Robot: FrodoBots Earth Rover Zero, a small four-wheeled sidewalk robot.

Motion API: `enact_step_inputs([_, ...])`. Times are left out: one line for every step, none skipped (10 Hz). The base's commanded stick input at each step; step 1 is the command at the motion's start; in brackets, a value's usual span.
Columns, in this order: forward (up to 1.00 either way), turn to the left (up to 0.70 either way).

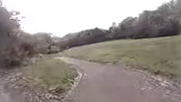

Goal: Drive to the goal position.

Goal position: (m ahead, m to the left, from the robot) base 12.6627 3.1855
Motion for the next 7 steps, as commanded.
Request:
enact_step_inputs([0.85,0.01])
enact_step_inputs([0.85,0.01])
enact_step_inputs([0.85,0.01])
enact_step_inputs([0.85,0.01])
enact_step_inputs([0.85,0.01])
enact_step_inputs([0.85,0.01])
enact_step_inputs([0.85,0.01])
